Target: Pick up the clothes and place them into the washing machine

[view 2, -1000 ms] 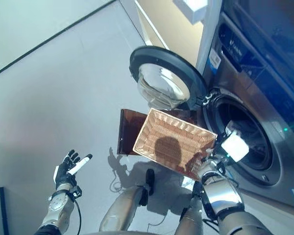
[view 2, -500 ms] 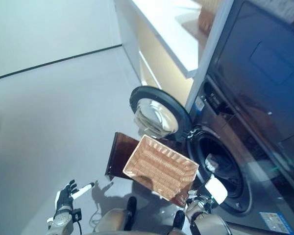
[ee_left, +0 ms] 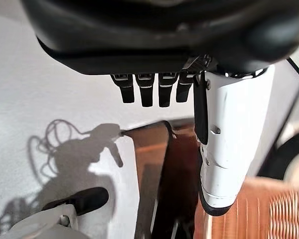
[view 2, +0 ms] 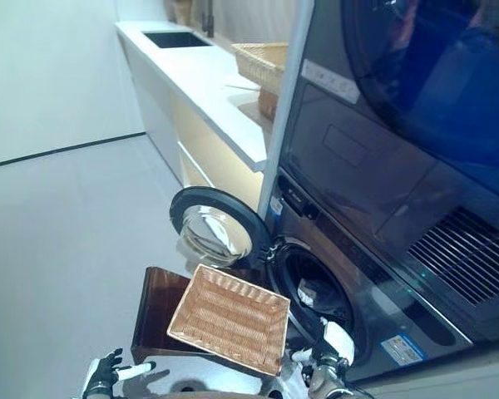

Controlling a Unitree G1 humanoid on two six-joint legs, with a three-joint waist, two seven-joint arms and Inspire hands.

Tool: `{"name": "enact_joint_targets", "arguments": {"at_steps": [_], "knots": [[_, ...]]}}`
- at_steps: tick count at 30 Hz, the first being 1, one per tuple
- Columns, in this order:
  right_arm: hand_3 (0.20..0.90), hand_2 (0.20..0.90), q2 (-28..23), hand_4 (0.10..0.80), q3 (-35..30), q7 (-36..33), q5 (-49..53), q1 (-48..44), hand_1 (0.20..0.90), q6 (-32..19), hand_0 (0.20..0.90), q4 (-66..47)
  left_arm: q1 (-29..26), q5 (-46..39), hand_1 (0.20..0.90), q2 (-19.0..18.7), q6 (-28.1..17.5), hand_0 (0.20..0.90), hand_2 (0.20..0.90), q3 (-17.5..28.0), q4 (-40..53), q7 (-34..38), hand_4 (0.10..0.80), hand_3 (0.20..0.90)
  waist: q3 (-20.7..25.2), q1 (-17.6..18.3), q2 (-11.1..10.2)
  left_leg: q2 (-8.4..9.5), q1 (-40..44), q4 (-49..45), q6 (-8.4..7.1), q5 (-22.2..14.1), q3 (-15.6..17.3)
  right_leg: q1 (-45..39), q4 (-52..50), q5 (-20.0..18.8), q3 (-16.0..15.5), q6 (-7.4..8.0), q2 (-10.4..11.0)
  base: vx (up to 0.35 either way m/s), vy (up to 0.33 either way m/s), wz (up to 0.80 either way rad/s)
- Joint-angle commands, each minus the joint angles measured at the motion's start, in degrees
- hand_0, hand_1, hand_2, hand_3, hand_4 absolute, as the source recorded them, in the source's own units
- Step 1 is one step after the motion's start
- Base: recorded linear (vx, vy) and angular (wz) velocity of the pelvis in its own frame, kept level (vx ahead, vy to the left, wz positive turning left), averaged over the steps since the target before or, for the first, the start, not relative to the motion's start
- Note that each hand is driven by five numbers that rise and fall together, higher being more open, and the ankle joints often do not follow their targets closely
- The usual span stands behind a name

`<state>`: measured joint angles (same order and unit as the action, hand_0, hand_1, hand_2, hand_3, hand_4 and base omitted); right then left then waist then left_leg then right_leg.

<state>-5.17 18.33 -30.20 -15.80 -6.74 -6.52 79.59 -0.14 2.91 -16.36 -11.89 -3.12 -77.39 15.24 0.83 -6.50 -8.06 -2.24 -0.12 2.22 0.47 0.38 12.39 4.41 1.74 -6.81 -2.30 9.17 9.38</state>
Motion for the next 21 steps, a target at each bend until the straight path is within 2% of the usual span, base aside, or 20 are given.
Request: {"name": "enact_joint_targets", "arguments": {"at_steps": [1,5,6,10,13,21], "knots": [[0.900,0.900,-1.25,0.800,-4.51,4.37,9.14,-2.43,0.900,-1.71,0.900,1.04,-3.95,2.14,0.900,-0.03,0.30,0.900,0.900,-2.19,-3.11,-0.95,0.800,0.900,-1.04,0.07,3.54,-2.60,0.95,2.78,-5.35,4.73,-1.46,-4.45,-1.12,-4.58,1.86,1.16,-3.87,0.007,0.042,-0.08],[0.900,0.900,-0.77,0.800,-7.39,8.15,13.46,-0.50,0.900,-0.80,0.900,4.02,-3.78,2.34,0.900,1.57,1.51,0.900,0.900,-2.92,-4.26,-2.15,0.800,0.900,0.01,0.82,3.69,-2.66,2.39,2.78,-5.27,4.26,-1.30,-5.82,-0.91,-4.13,2.04,0.92,-3.97,0.038,0.053,-0.05],[0.900,0.900,-0.75,0.800,-7.80,11.14,14.33,0.20,0.900,0.11,0.900,5.61,-3.91,3.36,0.900,2.77,1.99,0.900,0.900,-4.23,-4.63,-3.10,0.800,0.900,0.59,1.28,3.93,-2.83,3.03,2.78,-5.28,3.99,-1.21,-6.43,-0.77,-3.35,2.06,0.78,-4.01,0.027,0.059,-0.14],[0.900,0.900,-0.79,0.800,-7.96,16.10,15.04,1.79,0.900,1.55,0.900,7.73,-3.93,5.91,0.900,3.79,2.93,0.900,0.900,-6.96,-4.86,-5.77,0.800,0.900,1.47,1.81,4.02,-3.09,4.03,2.78,-5.37,3.56,-1.33,-7.62,-0.76,-2.31,1.77,0.54,-4.20,0.036,0.041,-0.02],[0.900,0.900,-1.23,0.800,-7.58,17.44,14.68,2.26,0.900,2.03,0.900,7.78,-3.95,6.82,0.900,3.93,3.45,0.900,0.900,-8.15,-4.70,-7.30,0.800,0.900,1.77,2.19,4.11,-3.33,4.57,2.78,-5.44,3.30,-1.54,-8.21,-0.87,-1.47,1.60,0.23,-4.38,0.035,0.024,-0.01],[0.900,0.900,-1.90,0.800,-6.71,18.31,14.29,2.64,0.900,1.54,0.900,5.89,-3.58,6.22,0.900,3.57,3.44,0.900,0.900,-7.47,-4.49,-8.09,0.800,0.900,1.37,2.86,4.17,-3.78,4.97,2.78,-5.52,3.12,-1.25,-8.20,-1.35,0.05,2.18,-0.31,-4.93,0.003,0.005,0.02]]}}
